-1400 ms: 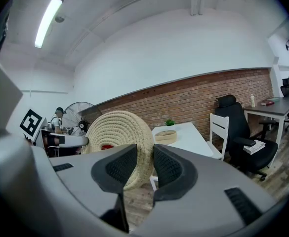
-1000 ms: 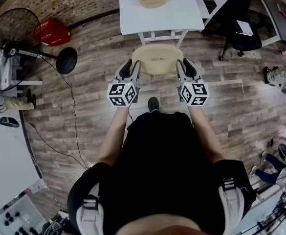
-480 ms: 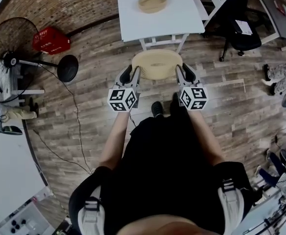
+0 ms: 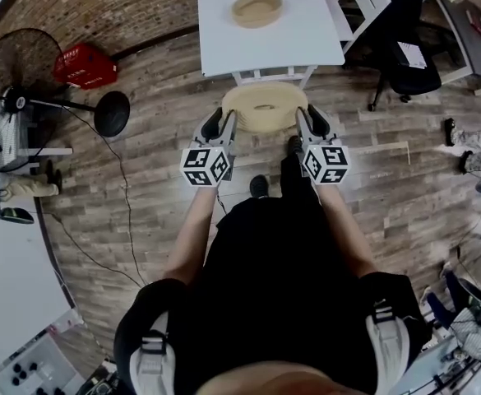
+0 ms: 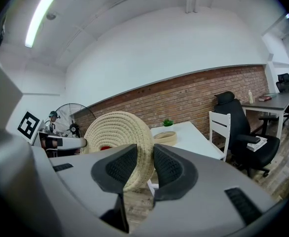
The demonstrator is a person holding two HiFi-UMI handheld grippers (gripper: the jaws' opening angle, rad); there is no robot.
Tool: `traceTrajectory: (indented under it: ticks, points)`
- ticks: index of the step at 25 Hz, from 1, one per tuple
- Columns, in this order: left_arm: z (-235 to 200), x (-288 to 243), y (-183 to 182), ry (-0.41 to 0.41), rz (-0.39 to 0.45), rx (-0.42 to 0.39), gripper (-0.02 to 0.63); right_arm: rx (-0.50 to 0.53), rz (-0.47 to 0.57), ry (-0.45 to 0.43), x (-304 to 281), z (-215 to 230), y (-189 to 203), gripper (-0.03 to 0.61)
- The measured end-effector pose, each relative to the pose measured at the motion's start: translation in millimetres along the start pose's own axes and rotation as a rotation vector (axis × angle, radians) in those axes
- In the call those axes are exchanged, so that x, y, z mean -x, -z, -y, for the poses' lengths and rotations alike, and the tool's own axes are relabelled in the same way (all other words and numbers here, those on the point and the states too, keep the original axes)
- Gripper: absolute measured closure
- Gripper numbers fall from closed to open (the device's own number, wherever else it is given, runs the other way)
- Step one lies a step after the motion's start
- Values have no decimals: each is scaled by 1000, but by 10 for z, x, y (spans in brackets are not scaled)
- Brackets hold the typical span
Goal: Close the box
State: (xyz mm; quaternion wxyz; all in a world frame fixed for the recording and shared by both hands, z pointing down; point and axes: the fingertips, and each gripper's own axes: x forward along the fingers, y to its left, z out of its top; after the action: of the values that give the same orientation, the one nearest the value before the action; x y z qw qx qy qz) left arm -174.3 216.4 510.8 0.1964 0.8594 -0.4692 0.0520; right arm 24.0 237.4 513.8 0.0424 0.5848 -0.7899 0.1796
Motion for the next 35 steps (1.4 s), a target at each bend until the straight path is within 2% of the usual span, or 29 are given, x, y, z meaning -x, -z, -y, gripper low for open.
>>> traceTrajectory:
  ticks: [14, 27, 35]
  points:
    - [-63, -771, -232, -39, -6, 17, 476, -9, -16, -31, -618, 546, -302, 479]
    - [-41, -1566, -545, -114, 14, 30, 476, 1, -29, -104, -1273, 1158, -713, 479]
    - [-52, -1845, -613, -182, 32, 58, 476, 20, -58, -173, -1529, 1369, -828, 479]
